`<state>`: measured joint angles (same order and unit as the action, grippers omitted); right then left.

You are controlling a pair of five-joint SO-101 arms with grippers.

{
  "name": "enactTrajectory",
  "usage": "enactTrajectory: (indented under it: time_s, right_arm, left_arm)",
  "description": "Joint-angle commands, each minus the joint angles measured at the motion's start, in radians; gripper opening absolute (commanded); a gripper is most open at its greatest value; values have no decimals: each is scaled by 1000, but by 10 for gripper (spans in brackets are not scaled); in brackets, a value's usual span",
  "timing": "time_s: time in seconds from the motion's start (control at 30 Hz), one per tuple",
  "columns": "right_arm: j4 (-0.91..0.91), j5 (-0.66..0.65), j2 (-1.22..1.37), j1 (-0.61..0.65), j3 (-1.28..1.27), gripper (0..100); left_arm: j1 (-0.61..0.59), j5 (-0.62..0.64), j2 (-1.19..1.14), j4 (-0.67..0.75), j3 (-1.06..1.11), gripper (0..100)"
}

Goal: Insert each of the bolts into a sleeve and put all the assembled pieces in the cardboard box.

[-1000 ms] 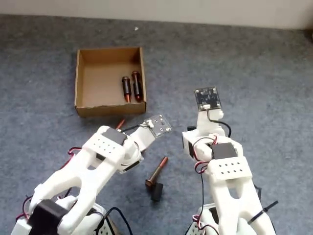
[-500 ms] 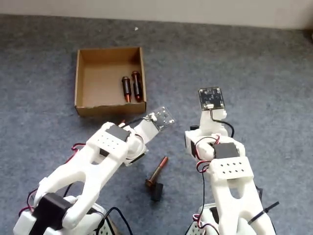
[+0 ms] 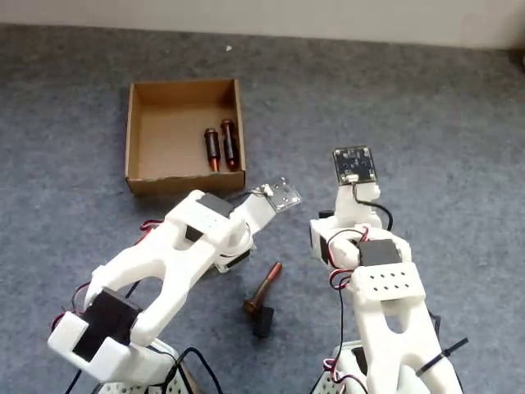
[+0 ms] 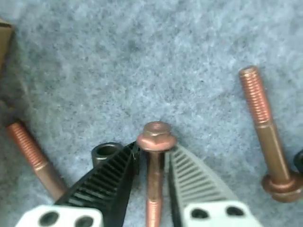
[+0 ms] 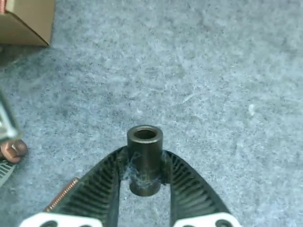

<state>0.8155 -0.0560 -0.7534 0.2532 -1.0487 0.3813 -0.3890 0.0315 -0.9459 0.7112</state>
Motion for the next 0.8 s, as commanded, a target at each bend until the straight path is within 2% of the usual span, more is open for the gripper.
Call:
enactTrajectory:
  time_s: [0.0,0.07,0.23,0.47,0.57,0.77]
  right_arm:
    - [-25,2,-33,-10,4,5]
    - [-25,0,-33,-10,4,5]
    - [-24,0,-36,-12,4,5]
    - [-15,6,-42,-8,5,5]
    - [51,8,-44,-2,15,5]
    - [105,8,-101,87,15,5]
  left_arm:
    - [13,14,42,-6,-21,4]
    - [24,18,73,-9,-8,7]
    - [18,121,229,-5,50,5]
    - [16,133,544,-6,153,6]
    - [16,140,654,-8,170,6]
    - [16,437,860,-8,191,6]
